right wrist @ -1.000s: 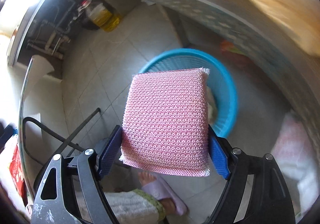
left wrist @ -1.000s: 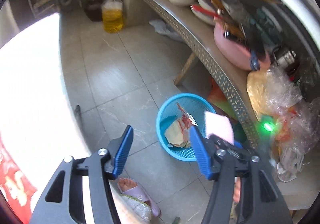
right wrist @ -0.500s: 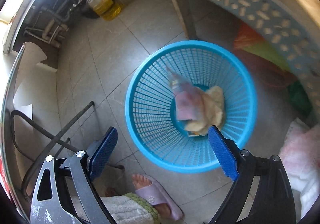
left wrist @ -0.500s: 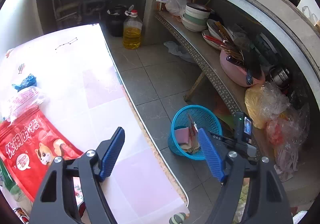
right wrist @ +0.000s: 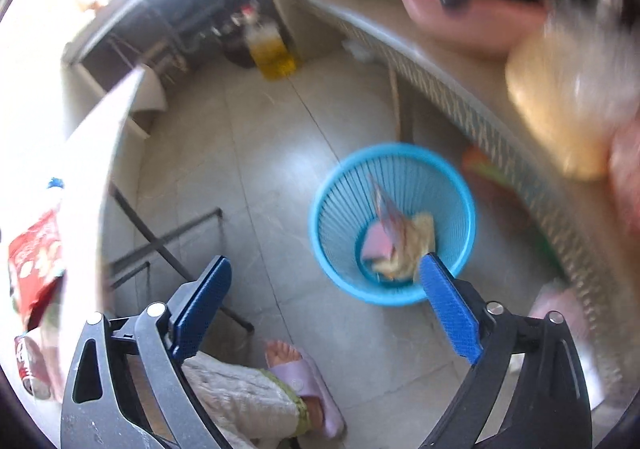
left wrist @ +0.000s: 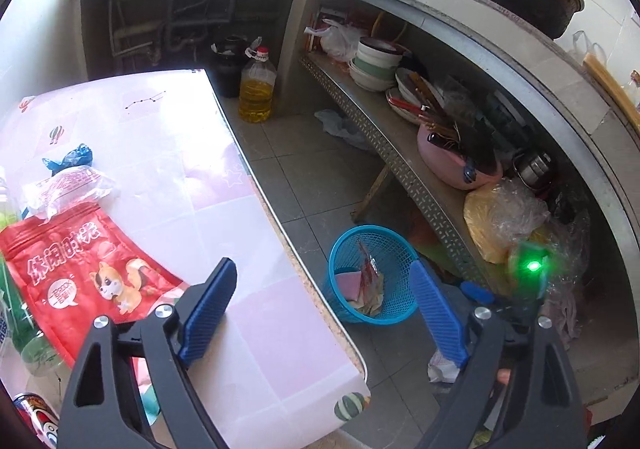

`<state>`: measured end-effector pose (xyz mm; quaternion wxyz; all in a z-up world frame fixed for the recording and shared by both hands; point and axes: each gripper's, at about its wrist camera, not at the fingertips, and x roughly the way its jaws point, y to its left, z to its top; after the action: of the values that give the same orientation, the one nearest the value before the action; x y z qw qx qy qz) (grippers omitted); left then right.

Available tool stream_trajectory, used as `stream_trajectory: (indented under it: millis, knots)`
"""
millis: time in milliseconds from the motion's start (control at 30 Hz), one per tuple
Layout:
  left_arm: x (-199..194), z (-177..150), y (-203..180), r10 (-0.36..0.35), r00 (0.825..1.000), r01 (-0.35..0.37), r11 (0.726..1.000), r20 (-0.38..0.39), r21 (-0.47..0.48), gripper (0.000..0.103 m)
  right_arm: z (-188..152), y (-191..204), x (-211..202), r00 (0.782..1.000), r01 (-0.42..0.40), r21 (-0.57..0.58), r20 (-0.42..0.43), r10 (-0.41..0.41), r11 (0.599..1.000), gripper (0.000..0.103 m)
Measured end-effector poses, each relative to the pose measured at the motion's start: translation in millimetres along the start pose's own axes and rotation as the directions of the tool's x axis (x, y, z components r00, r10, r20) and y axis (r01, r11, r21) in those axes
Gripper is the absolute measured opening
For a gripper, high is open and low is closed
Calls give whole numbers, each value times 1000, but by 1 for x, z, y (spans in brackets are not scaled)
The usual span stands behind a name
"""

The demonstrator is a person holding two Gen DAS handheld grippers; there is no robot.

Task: Collect trash
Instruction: 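Bring both tools back over the table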

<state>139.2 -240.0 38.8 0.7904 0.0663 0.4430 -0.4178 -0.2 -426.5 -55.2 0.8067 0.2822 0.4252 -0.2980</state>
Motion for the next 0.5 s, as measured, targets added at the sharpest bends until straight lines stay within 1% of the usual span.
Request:
stream_trajectory:
  millis: [100,233,500]
  knots:
    - [-12,-4,3,12,1000,-12,1000,16,-2,88,7,23,-31,996,-3,-53,94,8,999,95]
    - [-31,-11,13,32,998,-31,999,53,-27,91,12,50,-55,985,9,-121,171,12,993,95]
    - [-61,-21,42,95,991,-88,993,97,-77,93,12,96,-80,972,50,-214,234,1,976,95]
